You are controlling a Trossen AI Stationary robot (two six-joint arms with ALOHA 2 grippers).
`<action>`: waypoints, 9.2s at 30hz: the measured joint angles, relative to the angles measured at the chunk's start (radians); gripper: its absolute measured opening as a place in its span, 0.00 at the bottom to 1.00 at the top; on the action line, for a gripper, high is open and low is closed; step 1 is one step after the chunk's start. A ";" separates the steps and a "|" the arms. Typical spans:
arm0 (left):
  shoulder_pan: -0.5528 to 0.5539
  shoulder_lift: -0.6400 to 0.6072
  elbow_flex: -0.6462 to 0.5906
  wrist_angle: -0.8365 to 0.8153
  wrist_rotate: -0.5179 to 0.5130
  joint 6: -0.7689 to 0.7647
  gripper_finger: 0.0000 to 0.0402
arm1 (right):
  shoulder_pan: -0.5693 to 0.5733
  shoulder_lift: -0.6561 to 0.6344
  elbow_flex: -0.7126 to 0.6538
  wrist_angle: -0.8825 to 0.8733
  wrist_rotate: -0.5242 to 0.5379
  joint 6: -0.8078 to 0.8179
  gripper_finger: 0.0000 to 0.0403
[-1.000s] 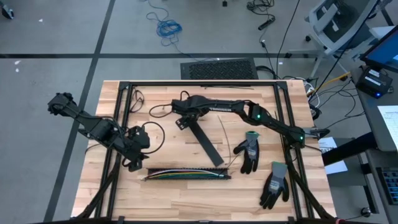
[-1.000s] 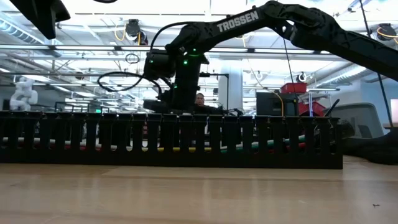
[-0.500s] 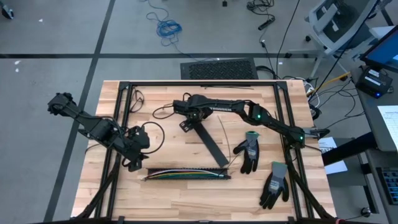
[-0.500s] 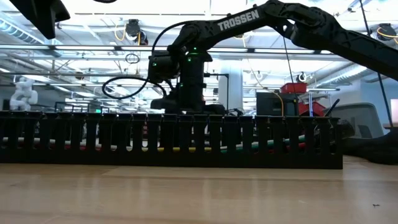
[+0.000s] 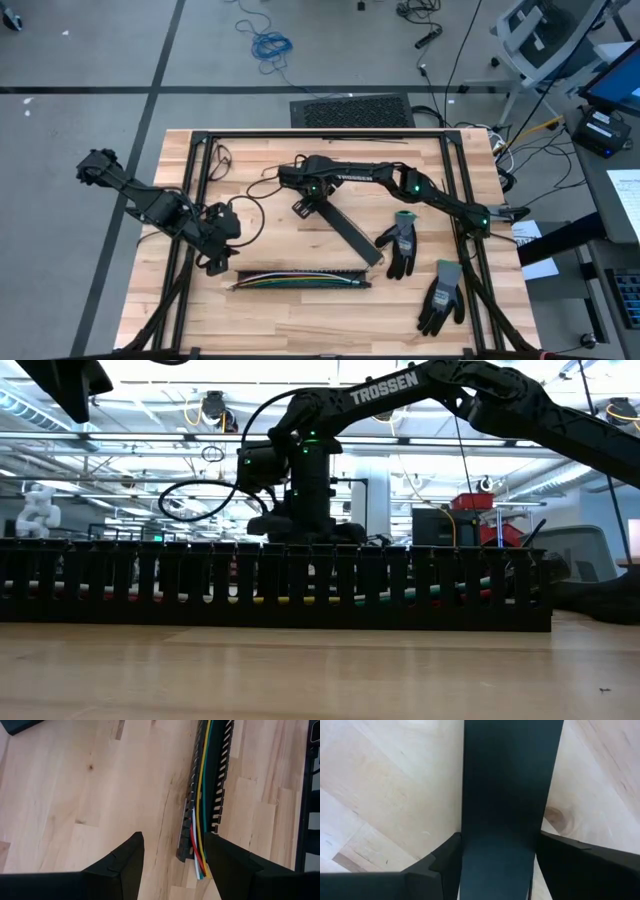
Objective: Ziptie cables
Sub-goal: Close the black cable duct
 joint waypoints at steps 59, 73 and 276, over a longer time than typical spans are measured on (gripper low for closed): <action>0.000 0.000 0.000 0.000 -0.036 -0.025 0.50 | -0.093 -0.378 0.013 0.039 0.177 -0.661 0.54; 0.001 0.000 0.000 -0.002 -0.038 -0.116 0.50 | -0.320 -0.115 0.012 0.048 -0.026 -0.678 0.52; 0.171 0.560 -0.074 0.587 -0.429 0.188 0.50 | 0.183 -1.109 -1.000 0.550 -0.088 0.052 0.00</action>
